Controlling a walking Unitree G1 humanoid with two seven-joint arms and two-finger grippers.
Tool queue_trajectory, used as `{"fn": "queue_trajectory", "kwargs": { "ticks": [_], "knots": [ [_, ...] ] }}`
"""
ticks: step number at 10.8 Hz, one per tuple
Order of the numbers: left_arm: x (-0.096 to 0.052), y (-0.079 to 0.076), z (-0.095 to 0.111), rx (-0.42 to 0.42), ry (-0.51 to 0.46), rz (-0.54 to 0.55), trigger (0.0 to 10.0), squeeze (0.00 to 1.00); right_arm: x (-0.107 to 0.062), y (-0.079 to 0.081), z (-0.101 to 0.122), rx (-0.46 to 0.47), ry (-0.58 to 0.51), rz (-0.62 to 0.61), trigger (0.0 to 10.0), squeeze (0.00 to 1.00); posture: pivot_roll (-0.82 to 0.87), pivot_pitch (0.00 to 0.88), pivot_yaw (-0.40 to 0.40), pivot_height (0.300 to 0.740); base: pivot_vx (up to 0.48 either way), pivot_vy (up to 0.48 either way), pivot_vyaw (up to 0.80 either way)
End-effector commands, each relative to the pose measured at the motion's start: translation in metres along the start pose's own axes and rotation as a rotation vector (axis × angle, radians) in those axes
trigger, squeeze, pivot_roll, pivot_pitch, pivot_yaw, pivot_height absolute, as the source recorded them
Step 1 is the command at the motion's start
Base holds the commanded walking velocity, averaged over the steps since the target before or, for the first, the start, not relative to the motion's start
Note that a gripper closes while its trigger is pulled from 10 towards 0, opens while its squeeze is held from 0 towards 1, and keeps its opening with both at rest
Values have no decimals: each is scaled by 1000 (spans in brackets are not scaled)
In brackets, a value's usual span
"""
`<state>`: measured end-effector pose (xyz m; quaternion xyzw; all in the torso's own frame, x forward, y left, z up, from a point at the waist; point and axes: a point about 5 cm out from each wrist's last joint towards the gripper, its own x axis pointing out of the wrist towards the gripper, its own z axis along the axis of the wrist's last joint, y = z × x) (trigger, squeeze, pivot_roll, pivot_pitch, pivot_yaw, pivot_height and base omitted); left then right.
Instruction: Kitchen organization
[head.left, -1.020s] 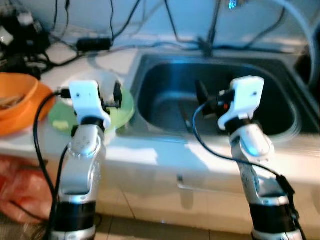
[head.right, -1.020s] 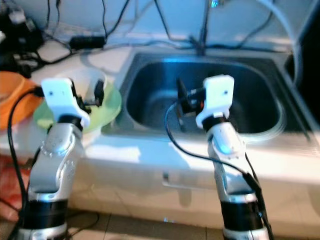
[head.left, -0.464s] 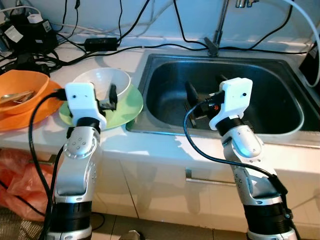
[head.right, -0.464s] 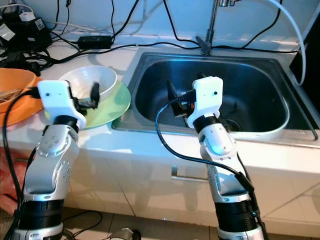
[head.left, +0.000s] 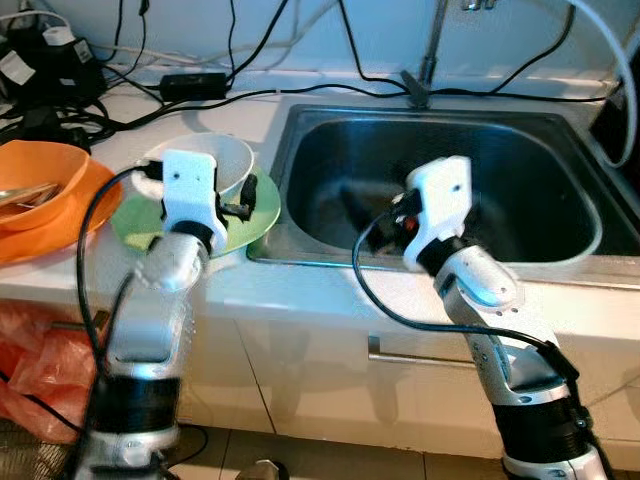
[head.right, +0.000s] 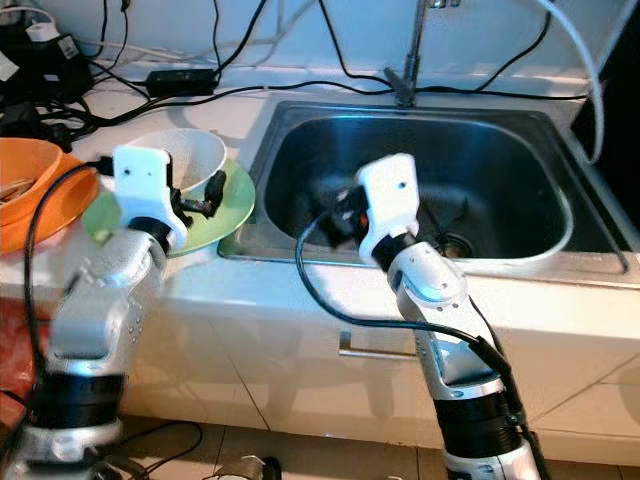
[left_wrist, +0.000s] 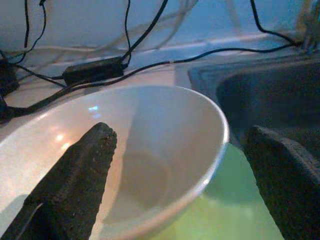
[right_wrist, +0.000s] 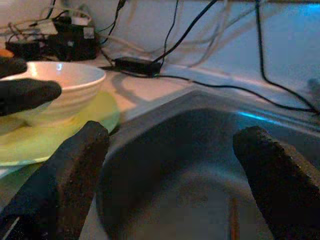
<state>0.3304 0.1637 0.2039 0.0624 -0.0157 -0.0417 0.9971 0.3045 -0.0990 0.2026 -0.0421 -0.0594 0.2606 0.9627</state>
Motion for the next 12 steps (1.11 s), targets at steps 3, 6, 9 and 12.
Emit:
{"fn": "queue_trajectory", "kwargs": {
  "ticks": [3, 6, 9, 12],
  "knots": [
    [9, 3, 5, 73, 76, -89, 10000, 0, -4, 5, 1, -6, 45, 79, 10000, 0, 35, 83, 52, 740, 0, 0, 0],
    [12, 5, 16, 184, 163, -240, 10000, 0, -5, -1, 5, 6, 59, 61, 10000, 0, 37, 90, 59, 740, 0, 0, 0],
    [12, 18, 26, 252, 192, -269, 10000, 0, -5, 2, 11, 43, 20, 85, 10000, 0, 41, 90, 61, 740, 0, 0, 0],
    [4, 17, 16, 296, 283, -371, 10000, 0, -14, 11, 5, 97, 79, 243, 10000, 0, 42, 85, 60, 740, 0, 0, 0]
  ]
}}
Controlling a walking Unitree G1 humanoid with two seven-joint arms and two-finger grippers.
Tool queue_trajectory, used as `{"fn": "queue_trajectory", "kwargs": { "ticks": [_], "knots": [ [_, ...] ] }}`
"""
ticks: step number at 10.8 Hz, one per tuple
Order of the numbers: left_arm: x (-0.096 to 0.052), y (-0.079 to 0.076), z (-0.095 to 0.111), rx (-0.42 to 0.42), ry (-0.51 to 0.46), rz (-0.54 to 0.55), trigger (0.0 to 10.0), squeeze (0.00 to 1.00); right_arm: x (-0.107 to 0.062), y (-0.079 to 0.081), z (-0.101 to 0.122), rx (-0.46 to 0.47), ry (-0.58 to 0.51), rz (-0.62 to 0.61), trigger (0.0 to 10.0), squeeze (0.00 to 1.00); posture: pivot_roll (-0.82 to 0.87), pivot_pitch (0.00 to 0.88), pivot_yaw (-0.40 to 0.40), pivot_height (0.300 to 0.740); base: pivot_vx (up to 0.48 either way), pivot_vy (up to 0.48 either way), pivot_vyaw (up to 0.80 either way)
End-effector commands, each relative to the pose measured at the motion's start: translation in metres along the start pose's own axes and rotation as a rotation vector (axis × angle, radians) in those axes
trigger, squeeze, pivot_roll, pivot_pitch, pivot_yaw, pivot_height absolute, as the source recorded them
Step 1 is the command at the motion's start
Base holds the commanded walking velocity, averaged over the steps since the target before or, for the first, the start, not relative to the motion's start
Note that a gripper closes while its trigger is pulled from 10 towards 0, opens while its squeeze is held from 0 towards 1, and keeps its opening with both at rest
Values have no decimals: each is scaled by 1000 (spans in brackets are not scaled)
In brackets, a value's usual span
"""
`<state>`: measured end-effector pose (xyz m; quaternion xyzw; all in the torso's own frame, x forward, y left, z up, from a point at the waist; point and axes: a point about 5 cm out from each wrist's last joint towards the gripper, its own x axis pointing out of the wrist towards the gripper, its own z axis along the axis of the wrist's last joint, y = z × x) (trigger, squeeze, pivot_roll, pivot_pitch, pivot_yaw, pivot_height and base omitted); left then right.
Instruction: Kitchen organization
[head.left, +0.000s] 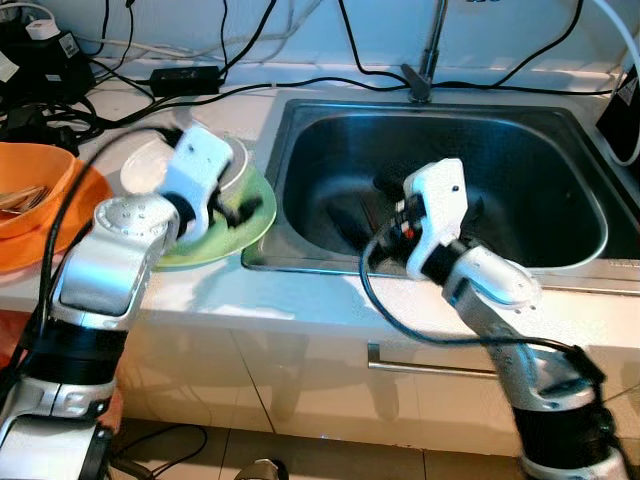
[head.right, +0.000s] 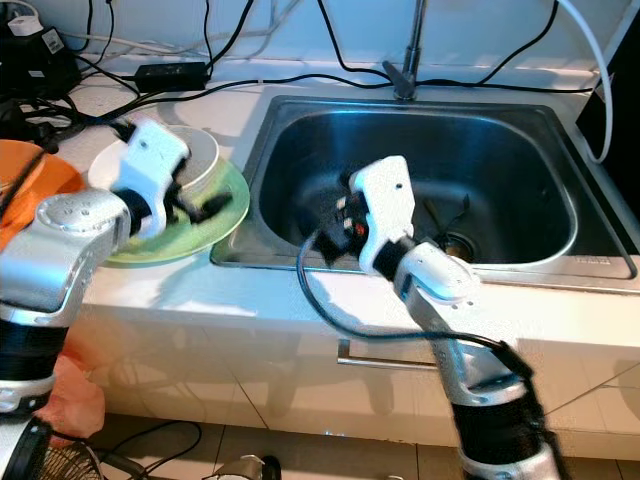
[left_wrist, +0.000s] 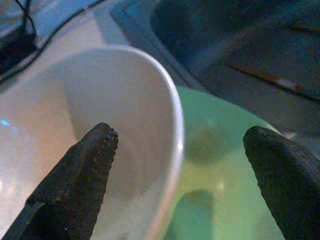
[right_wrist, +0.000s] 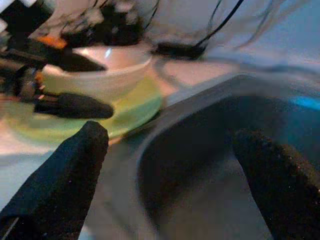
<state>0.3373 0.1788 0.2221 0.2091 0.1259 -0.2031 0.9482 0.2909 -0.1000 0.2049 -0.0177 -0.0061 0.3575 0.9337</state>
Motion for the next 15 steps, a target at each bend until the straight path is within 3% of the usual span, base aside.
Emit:
{"fn": "queue_trajectory", "kwargs": {
  "ticks": [1, 2, 4, 5, 9, 11, 13, 15],
  "knots": [
    [-2, -3, -1, 8, 12, -30, 10000, 0, -1, 3, -2, 25, 18, 22, 10000, 0, 42, 83, 59, 740, 0, 0, 0],
    [-2, -6, -4, 14, 31, -57, 9176, 0, -3, 1, -4, 26, 20, 17, 10000, 0, 42, 83, 60, 740, 0, 0, 0],
    [-3, -8, -7, 29, 51, -85, 0, 0, -5, -1, -4, -66, 26, -3, 10000, 0, 42, 83, 60, 740, 0, 0, 0],
    [-3, -9, -7, 34, 51, -96, 0, 0, -5, 1, -6, -32, 30, 25, 10000, 0, 42, 84, 59, 740, 0, 0, 0],
    [-2, -10, -10, 34, 55, -98, 0, 0, -4, -10, -7, -54, 34, -119, 10000, 0, 44, 86, 55, 740, 0, 0, 0],
    [-2, -9, -14, 33, 62, -90, 0, 0, -4, -11, -5, 9, 16, -88, 10000, 0, 44, 86, 56, 740, 0, 0, 0],
    [-1, -11, -17, 53, 70, -89, 0, 0, -7, -7, -1, 3, -10, -17, 10000, 0, 42, 86, 55, 740, 0, 0, 0],
    [-1, -12, -17, 49, 62, -89, 0, 0, -7, -4, 0, 10, -13, -1, 10000, 0, 39, 86, 54, 740, 0, 0, 800]
  ]
}}
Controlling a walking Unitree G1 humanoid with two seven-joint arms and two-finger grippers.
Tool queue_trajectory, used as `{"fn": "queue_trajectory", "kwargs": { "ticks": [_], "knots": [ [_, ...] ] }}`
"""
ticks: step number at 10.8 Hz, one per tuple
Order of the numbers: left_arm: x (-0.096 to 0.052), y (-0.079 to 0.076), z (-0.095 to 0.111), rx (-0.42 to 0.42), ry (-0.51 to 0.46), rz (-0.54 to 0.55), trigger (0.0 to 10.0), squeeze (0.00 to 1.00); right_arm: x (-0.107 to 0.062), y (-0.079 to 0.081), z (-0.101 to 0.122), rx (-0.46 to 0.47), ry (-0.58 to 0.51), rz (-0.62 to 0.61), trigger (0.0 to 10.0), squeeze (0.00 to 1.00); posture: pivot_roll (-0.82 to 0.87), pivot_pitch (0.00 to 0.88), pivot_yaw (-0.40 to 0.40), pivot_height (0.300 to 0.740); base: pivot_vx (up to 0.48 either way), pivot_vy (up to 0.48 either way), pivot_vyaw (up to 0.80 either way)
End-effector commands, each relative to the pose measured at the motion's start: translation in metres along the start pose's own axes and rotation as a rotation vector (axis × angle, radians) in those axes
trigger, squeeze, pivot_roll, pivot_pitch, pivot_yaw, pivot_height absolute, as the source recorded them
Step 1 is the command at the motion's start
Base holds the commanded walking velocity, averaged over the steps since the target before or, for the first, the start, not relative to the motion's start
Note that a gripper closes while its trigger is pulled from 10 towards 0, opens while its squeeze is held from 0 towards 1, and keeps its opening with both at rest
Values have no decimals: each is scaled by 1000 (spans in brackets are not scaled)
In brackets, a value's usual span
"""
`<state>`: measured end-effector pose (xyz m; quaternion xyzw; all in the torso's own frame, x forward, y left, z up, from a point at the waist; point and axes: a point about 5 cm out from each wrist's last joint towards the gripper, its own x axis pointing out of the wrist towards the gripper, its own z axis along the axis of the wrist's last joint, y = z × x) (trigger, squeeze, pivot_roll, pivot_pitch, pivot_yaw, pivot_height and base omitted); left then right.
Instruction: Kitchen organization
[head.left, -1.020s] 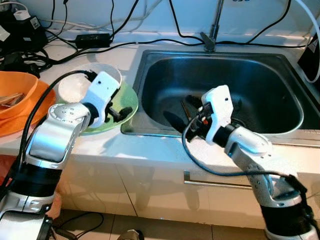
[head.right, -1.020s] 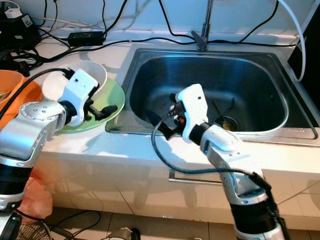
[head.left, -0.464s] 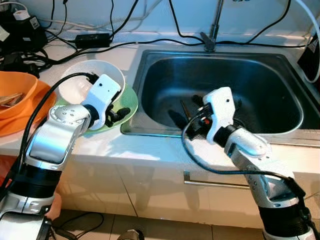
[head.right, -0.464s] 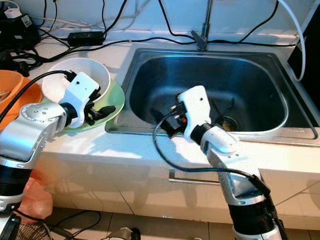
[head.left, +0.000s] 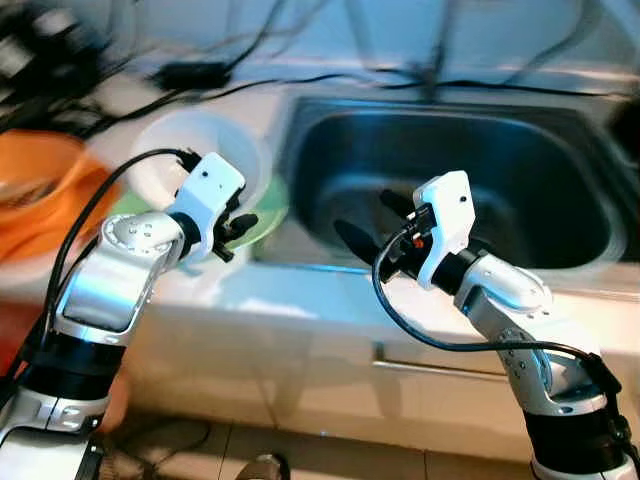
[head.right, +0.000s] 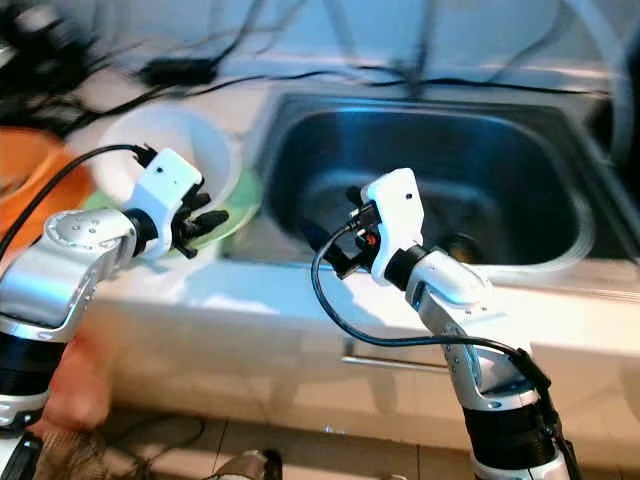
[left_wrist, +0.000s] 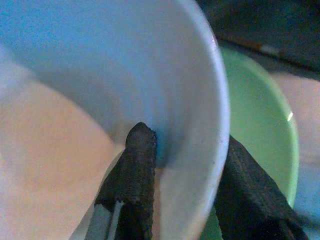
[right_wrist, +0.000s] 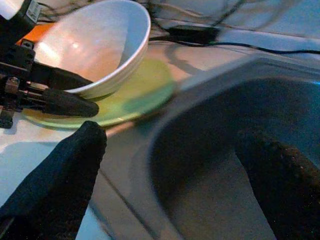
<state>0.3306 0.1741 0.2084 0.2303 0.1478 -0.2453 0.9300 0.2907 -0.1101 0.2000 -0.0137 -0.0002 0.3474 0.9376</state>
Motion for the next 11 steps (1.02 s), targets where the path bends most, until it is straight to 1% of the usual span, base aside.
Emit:
{"fn": "queue_trajectory", "kwargs": {
  "ticks": [1, 3, 8, 11],
  "knots": [
    [0, 0, -6, -1, 23, 2, 0, 0, 0, 3, 5, 1, -21, 16, 10000, 0, 39, 86, 54, 740, 0, 0, 800],
    [0, 0, -6, 3, 18, 3, 0, 0, 0, 1, 5, 7, -25, 4, 10000, 0, 41, 87, 56, 740, 0, 0, 416],
    [1, -1, -11, 5, 19, 5, 0, 0, 0, 1, 3, 6, -18, -5, 10000, 0, 43, 89, 57, 740, 0, 0, 0],
    [2, -2, -17, -3, 28, -8, 0, 0, 1, 2, 2, -1, -17, -6, 10000, 0, 43, 87, 60, 740, 0, 0, 0]
  ]
}}
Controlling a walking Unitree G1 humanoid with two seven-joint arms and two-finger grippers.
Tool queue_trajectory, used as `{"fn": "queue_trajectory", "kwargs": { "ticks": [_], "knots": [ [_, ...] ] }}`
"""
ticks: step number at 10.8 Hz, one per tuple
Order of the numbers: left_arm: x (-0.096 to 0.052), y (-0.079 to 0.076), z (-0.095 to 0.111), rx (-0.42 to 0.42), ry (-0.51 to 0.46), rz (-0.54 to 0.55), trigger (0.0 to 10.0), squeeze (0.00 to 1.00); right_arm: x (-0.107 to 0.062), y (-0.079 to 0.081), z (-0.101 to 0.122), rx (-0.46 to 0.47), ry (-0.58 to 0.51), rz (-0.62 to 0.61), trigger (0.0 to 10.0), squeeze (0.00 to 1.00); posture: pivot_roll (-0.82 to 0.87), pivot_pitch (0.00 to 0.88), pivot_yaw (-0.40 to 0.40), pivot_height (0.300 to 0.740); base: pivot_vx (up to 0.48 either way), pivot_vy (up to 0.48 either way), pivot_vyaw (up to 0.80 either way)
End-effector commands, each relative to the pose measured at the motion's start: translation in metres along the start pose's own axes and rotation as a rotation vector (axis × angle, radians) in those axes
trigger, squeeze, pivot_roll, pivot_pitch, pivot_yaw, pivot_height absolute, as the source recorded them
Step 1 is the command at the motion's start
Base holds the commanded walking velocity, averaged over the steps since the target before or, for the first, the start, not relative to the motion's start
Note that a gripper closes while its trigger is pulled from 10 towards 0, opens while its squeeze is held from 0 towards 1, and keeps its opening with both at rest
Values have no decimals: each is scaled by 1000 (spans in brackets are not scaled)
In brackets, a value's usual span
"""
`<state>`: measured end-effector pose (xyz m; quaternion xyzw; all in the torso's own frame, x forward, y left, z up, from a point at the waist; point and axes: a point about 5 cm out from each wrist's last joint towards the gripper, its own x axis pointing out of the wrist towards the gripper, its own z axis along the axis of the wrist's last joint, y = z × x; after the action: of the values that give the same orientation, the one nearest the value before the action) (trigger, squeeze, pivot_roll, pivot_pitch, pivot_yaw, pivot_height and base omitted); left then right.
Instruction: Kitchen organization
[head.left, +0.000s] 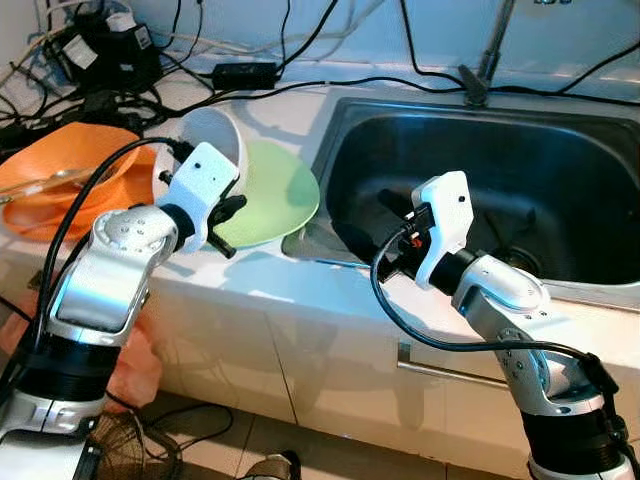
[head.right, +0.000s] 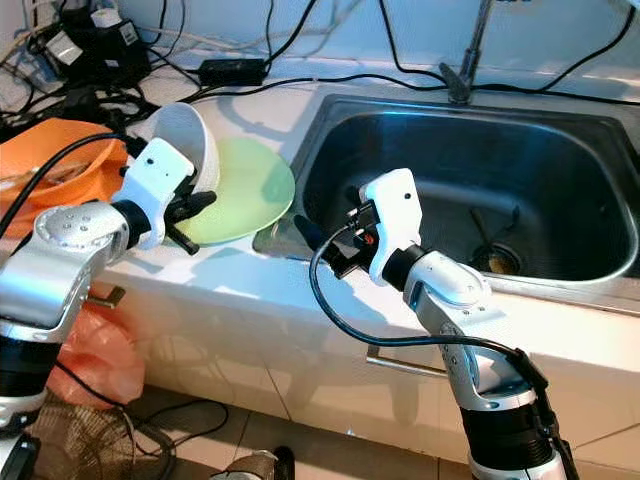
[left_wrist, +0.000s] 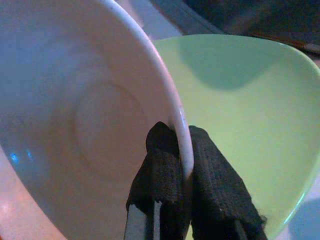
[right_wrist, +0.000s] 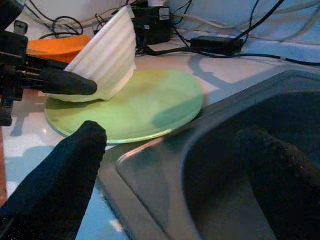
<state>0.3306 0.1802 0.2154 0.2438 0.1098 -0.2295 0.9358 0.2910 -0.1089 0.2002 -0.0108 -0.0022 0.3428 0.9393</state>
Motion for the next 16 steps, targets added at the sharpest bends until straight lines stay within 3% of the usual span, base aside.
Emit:
{"fn": "queue_trajectory", "kwargs": {
  "ticks": [1, 4, 5, 7, 8, 9, 12, 16],
  "knots": [
    [5, -11, -21, -38, 85, -61, 0, 0, 0, 2, 1, -6, -11, 4, 10000, 0, 42, 86, 60, 740, 0, 0, 0],
    [9, -3, 0, 74, -148, 211, 0, 0, 2, 0, 3, 21, -32, -25, 10000, 0, 43, 87, 57, 740, 0, 0, 0],
    [8, -13, 8, 173, -237, 280, 0, 0, 3, -2, 7, 63, -65, -38, 10000, 0, 45, 87, 53, 740, 0, 0, 0],
    [10, -29, 13, 339, -328, 311, 0, 0, 4, -10, 13, 120, -96, -78, 10000, 0, 44, 87, 50, 740, 0, 0, 0],
    [15, -42, 10, 502, -363, 269, 0, 0, 3, -20, 19, 161, -124, -114, 10000, 0, 43, 86, 50, 740, 0, 0, 0],
    [21, -51, 7, 602, -372, 217, 0, 0, 3, -23, 23, 172, -142, -133, 10000, 0, 42, 85, 52, 740, 0, 0, 0],
    [36, -69, -3, 728, -381, 99, 0, 0, 3, -33, 43, 204, -217, -182, 10000, 0, 36, 83, 59, 740, 0, 0, 0],
    [55, -84, 1, 824, -399, 48, 0, 0, 10, -28, 58, 228, -227, -115, 10000, 0, 28, 81, 53, 740, 0, 0, 0]
  ]
}}
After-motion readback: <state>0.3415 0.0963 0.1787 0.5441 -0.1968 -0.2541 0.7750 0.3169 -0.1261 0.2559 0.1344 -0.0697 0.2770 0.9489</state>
